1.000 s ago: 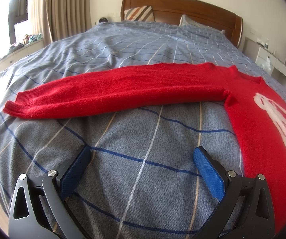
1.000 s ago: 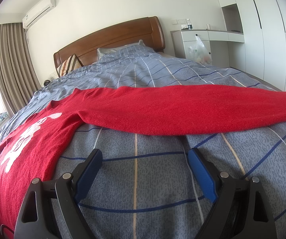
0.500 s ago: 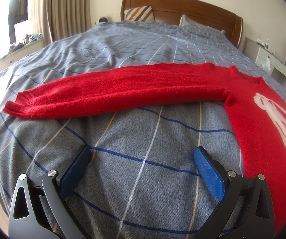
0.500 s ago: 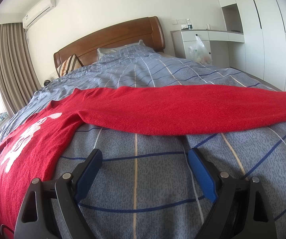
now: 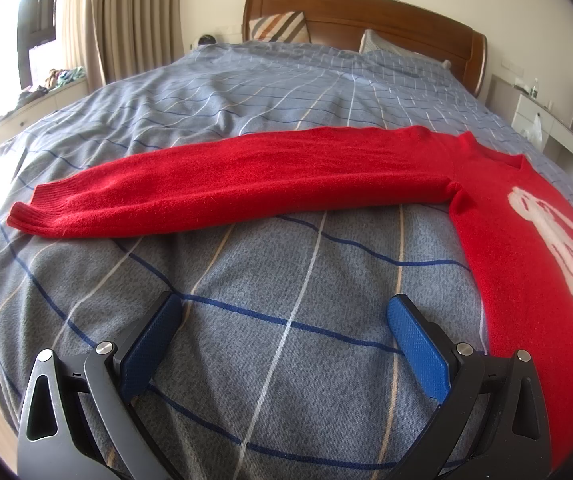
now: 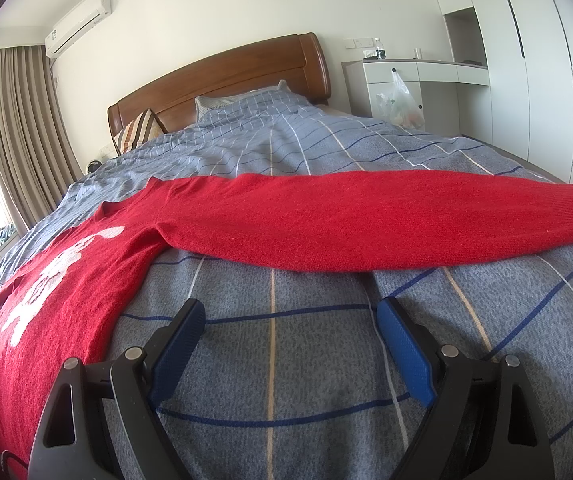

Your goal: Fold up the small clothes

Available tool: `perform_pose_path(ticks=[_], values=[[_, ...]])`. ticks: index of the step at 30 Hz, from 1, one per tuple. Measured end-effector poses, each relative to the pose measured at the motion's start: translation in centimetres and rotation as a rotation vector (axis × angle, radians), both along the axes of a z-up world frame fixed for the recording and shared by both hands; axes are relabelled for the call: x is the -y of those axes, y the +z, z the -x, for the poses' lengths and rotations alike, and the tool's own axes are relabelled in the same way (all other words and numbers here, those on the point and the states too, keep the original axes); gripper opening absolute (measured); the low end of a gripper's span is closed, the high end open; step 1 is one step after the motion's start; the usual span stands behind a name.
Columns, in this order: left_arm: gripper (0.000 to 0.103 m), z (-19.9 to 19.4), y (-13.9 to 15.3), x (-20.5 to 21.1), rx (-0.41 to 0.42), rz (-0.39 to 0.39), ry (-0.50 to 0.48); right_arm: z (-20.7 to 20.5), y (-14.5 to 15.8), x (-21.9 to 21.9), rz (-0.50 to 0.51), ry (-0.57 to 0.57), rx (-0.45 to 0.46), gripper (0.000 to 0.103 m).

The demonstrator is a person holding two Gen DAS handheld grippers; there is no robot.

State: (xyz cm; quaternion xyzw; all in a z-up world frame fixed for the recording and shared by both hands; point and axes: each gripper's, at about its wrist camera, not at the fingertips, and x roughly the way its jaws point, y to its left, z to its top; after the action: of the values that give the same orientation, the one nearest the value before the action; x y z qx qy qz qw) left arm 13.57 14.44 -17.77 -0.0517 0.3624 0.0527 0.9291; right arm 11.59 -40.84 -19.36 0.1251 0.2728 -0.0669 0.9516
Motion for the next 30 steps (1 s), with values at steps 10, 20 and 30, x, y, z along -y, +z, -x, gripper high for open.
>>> perform_pose_path(ticks=[10, 20, 30], values=[[0.103, -0.01, -0.01, -0.02, 0.0, 0.0, -0.001, 0.01, 0.01, 0.0, 0.0, 0.0, 0.0, 0.087], [0.103, -0.02, -0.02, -0.03, 0.0, 0.0, -0.001, 0.02, 0.0, 0.03, -0.001, 0.0, 0.0, 0.087], [0.103, 0.29, 0.64, -0.28, 0.017, 0.011, 0.005, -0.01, 0.0, 0.04, -0.001, 0.001, 0.0, 0.087]])
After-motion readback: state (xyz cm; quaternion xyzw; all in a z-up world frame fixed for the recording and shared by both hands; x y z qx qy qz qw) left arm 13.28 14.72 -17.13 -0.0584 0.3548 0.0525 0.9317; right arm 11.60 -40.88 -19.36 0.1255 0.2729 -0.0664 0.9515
